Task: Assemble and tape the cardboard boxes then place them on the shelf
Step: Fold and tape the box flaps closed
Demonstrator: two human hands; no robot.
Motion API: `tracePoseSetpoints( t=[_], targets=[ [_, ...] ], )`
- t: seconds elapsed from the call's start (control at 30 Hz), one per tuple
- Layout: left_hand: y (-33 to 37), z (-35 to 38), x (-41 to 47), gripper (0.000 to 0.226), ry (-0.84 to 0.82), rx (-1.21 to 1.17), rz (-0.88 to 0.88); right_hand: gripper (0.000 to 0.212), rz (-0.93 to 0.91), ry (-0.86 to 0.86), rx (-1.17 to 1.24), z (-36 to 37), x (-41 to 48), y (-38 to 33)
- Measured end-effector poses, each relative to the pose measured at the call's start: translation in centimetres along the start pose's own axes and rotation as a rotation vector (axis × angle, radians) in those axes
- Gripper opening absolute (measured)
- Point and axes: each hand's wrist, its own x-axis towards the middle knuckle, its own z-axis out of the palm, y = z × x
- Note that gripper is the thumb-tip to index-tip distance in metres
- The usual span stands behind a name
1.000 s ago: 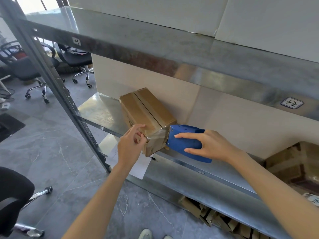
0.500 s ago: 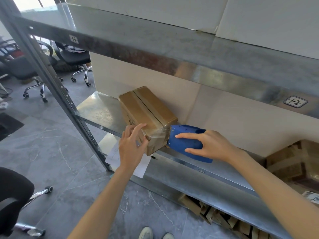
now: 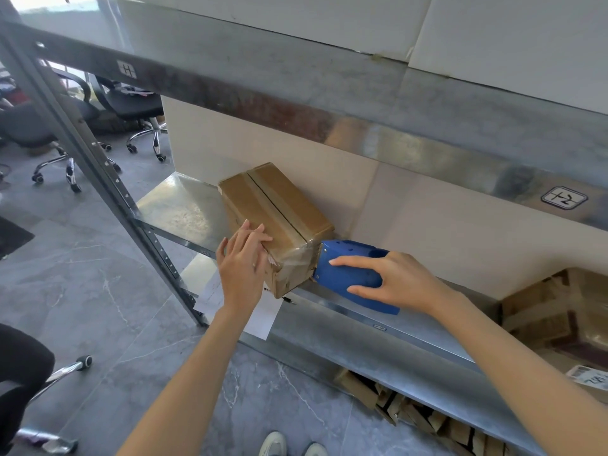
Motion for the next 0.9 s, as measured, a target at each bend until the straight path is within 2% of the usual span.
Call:
tracePoseSetpoints(
  t=[0.17, 0.43, 0.7, 0.9],
  targets=[
    [0.3, -0.1, -0.3, 0.03, -0.032, 0.007, 0.021, 0.05, 0.008, -0.011, -0.003, 0.1, 0.1, 0.0],
    [1.0, -1.4, -0.6, 0.058, -0.235, 0.037, 0.019, 0.051, 0.004, -0.016, -0.022, -0.2, 0.5, -0.1],
    [1.1, -0.2, -0.5, 0.06, -0.194, 0.04, -0.006, 0.055, -0.016, -0.011, -0.072, -0.8, 0.6, 0.0],
    [-0.6, -2.3, 0.1, 0.066, -0.217, 0.006, 0.007, 0.06, -0.077, -0.04, 0.014, -1.4, 1.0, -1.2]
  ],
)
